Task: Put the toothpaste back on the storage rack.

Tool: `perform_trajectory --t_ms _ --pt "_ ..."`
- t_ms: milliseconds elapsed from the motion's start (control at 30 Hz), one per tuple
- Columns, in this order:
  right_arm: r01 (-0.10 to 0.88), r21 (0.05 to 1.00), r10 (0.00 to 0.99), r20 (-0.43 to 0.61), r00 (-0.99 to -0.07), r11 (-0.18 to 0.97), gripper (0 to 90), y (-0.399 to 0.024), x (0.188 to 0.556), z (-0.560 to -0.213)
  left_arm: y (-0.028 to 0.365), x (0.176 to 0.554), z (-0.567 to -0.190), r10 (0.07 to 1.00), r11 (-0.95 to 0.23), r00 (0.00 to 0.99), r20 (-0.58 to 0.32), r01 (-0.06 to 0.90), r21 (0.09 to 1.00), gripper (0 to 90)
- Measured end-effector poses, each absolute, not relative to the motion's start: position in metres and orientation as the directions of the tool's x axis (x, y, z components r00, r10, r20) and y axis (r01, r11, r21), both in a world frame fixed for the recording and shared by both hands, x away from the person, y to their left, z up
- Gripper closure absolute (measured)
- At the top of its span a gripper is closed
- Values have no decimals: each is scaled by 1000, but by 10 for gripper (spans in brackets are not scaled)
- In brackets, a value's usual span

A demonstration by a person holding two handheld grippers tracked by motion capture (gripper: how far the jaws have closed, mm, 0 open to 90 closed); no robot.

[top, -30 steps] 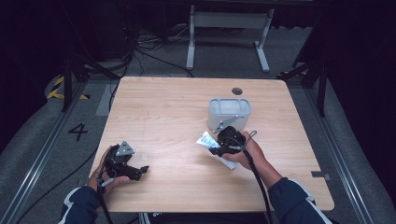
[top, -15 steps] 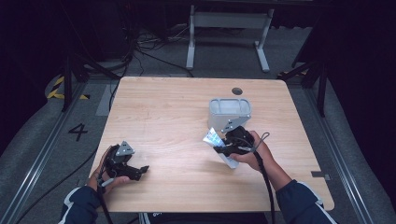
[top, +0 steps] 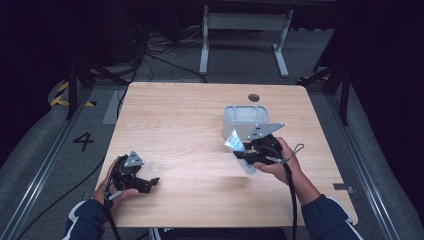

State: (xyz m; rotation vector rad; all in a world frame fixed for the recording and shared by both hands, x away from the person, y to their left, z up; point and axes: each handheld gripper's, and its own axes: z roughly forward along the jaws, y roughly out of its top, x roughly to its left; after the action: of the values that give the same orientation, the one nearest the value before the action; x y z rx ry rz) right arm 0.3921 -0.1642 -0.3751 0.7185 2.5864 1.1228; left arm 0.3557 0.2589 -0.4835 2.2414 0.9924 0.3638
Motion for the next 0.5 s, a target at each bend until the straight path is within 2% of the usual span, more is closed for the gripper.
perform_trajectory --t_ms 500 --pt "303 792 555 -53 -830 529 645 -184 397 -340 259 356 -484 738 -501 675 -9 557 662 4"
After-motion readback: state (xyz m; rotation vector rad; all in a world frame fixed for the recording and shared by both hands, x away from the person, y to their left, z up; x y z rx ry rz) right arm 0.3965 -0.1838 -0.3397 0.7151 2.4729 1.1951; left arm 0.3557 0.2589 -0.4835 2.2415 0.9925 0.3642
